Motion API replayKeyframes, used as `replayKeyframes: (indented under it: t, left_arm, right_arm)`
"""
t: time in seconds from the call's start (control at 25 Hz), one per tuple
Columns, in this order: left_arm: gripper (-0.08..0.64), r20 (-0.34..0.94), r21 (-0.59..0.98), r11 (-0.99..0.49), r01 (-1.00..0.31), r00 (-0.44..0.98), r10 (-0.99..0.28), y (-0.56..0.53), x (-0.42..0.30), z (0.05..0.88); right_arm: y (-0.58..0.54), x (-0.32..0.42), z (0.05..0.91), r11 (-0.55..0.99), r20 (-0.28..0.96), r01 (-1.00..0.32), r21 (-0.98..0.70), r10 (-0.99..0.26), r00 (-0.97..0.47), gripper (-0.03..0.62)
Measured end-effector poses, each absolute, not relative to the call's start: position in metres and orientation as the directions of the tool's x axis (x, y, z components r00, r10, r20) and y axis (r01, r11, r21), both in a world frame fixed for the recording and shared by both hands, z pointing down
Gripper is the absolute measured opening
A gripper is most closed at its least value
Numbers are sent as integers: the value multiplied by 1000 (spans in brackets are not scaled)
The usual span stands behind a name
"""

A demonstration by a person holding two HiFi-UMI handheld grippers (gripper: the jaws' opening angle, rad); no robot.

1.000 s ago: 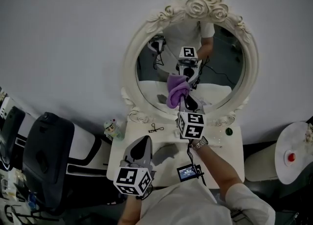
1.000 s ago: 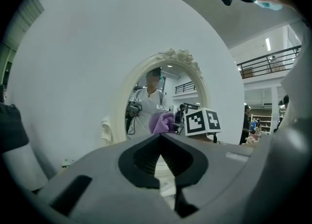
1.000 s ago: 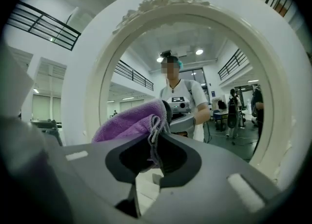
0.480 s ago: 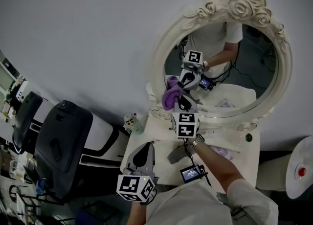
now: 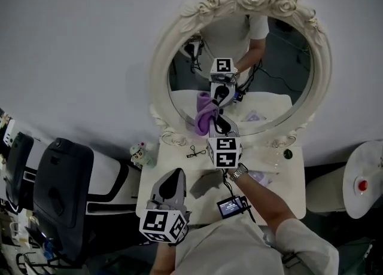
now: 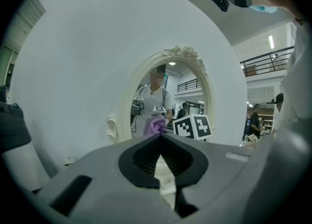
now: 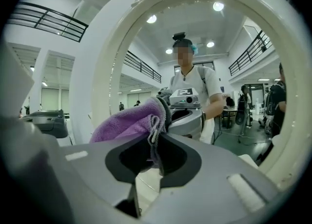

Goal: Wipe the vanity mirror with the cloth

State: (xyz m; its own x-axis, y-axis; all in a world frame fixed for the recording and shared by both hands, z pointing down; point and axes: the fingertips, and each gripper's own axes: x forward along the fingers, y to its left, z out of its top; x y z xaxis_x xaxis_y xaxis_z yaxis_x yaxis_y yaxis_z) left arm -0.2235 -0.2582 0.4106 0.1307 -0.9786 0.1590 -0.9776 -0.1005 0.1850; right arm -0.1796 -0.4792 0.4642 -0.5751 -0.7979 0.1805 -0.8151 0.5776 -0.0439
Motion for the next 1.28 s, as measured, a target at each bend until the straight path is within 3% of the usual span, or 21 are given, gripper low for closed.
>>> replayKeyframes:
  t: [0.36, 0.64, 0.96, 1.28]
  left_arm:
    - [0, 133, 211, -324, -922, 356, -925, -298, -144, 412]
    - [0, 122, 217, -401, -890, 432, -894, -315, -99, 412]
    - [0, 109, 225, -440, -869, 472, -875, -328, -59, 412]
    - [0, 123, 214, -420, -882, 451, -884, -323, -53, 413]
  right_arm:
    - [-505, -39, 467, 374, 207, -927, 17, -909, -363, 61]
    - [-520, 42, 465, 264, 210, -964, 29, -945, -252, 63]
    - [-531, 97, 470, 207, 228, -978, 28, -954, -195, 63]
    - [-532, 103, 473, 213, 220, -976, 35, -955, -200, 58]
